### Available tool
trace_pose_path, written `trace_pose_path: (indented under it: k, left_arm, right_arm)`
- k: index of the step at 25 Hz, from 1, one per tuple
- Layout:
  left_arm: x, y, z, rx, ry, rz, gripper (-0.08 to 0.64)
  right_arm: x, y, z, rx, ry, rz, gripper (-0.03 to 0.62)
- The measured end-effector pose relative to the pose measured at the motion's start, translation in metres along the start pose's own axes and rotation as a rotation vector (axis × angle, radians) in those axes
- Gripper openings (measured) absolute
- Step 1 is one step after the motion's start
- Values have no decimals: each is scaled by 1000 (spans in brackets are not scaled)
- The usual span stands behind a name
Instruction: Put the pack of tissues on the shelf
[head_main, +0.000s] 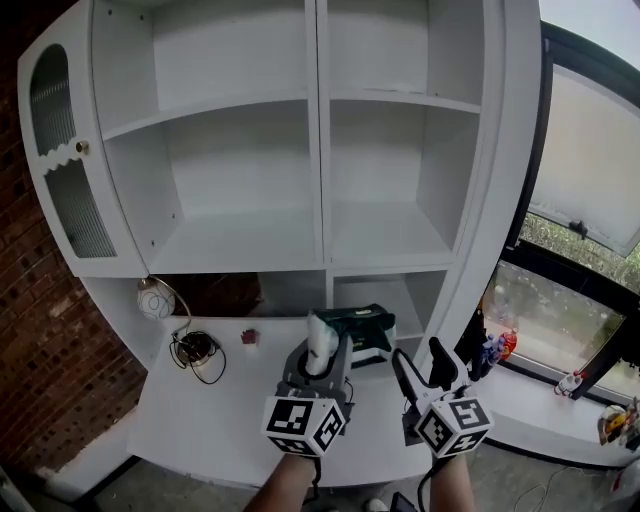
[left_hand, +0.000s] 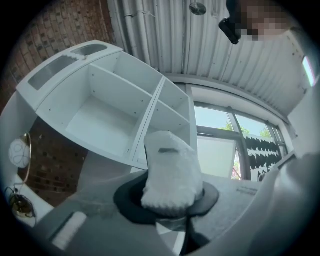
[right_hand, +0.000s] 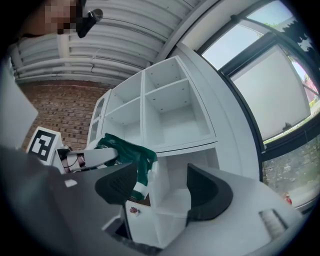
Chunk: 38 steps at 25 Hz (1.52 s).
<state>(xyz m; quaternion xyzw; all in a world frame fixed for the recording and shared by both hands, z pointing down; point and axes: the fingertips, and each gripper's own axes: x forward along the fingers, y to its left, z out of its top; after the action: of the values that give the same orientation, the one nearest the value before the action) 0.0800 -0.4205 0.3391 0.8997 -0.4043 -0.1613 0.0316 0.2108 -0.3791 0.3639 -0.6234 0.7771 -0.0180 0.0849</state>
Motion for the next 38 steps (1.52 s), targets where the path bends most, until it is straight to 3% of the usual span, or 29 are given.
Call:
trace_pose_path:
  k: [12,15,21,25,31,38]
  left_arm:
    - [25,-9,-27,-397,-29,-62,104]
    - [26,-8,-34,-456,-30,-63,104]
    - [28,-10,-40,-505,-31,-69,104]
    - [31,-13,-43,-549,-37,-73,104]
    - [34,-14,-49,-554,-27,-67,107]
    - [38,-20,-47,-456,3,-75,132]
  right_arm:
    - [32,-4,-16,181,62,244,307]
    - [36,-3,-21,198,76,293,305]
    - [36,-5,-24,228,76,330,262]
    - [34,-13,-20,239,67,332,173]
    - [30,-17,-15,245,51,348,94]
    - [26,-21,-6,294,16,342,67]
